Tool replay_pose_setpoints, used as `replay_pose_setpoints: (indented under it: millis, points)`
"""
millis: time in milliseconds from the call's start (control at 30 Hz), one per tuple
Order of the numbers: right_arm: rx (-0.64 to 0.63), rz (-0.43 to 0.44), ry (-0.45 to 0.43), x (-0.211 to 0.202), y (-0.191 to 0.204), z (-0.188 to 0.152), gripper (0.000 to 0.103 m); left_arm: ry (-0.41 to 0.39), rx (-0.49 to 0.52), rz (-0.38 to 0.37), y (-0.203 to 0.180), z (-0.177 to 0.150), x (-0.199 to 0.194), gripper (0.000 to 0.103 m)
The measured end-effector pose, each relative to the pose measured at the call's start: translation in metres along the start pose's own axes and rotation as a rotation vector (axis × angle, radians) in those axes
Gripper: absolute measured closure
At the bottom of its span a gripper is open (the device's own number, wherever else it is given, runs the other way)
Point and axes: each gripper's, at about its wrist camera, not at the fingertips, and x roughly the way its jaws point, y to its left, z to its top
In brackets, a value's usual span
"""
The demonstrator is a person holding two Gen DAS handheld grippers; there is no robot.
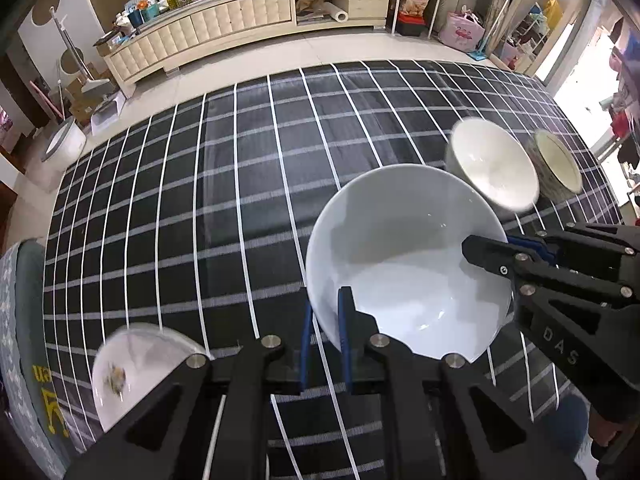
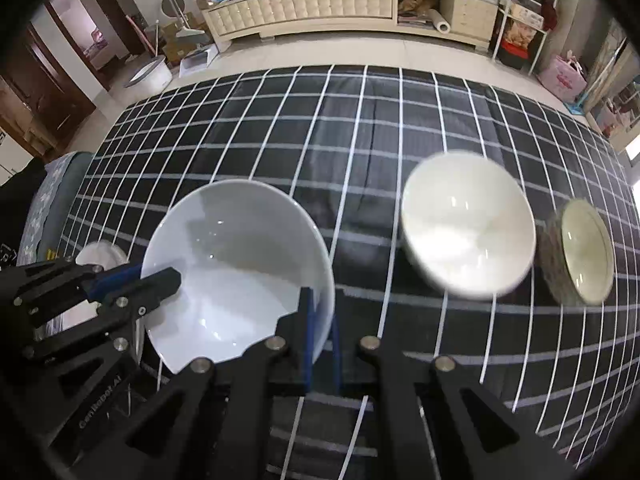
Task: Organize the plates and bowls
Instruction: 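Close the right tool on the rim of the plain white bowl, then carry the white bowl beside the plate stack, lower it, open right tool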
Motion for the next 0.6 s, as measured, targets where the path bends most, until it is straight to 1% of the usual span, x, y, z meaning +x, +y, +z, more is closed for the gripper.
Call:
replay_pose_setpoints:
  millis: [167, 333, 467, 500, 600]
  points:
    - [-0.004, 0.011, 0.015, -0.007, 0.012, -0.029, 0.093, 0.013, -0.023, -0.018, -0.005, -0.037, -0.013, 0.092]
    - [-0.014, 0.005, 0.036, -0.003, 0.024, -0.050, 0.093, 0.045, -0.055, -0.037, -0.007, -0.071, -0.011, 0.092]
    - [0.031, 0.040, 0.045, 0.003, 0.016, -0.065, 0.093, 0.037, -0.066, -0.037, -0.012, -0.089, -0.008, 0.092]
    - [0.027, 0.030, 0.050, 0.006, 0.018, -0.071, 0.093, 0.039, -0.066, -0.040, -0.014, -0.093, -0.006, 0.092]
    - [0.019, 0.010, 0.053, 0.012, 0.019, -0.077, 0.093, 0.050, -0.061, -0.039, -0.018, -0.100, 0.001, 0.092]
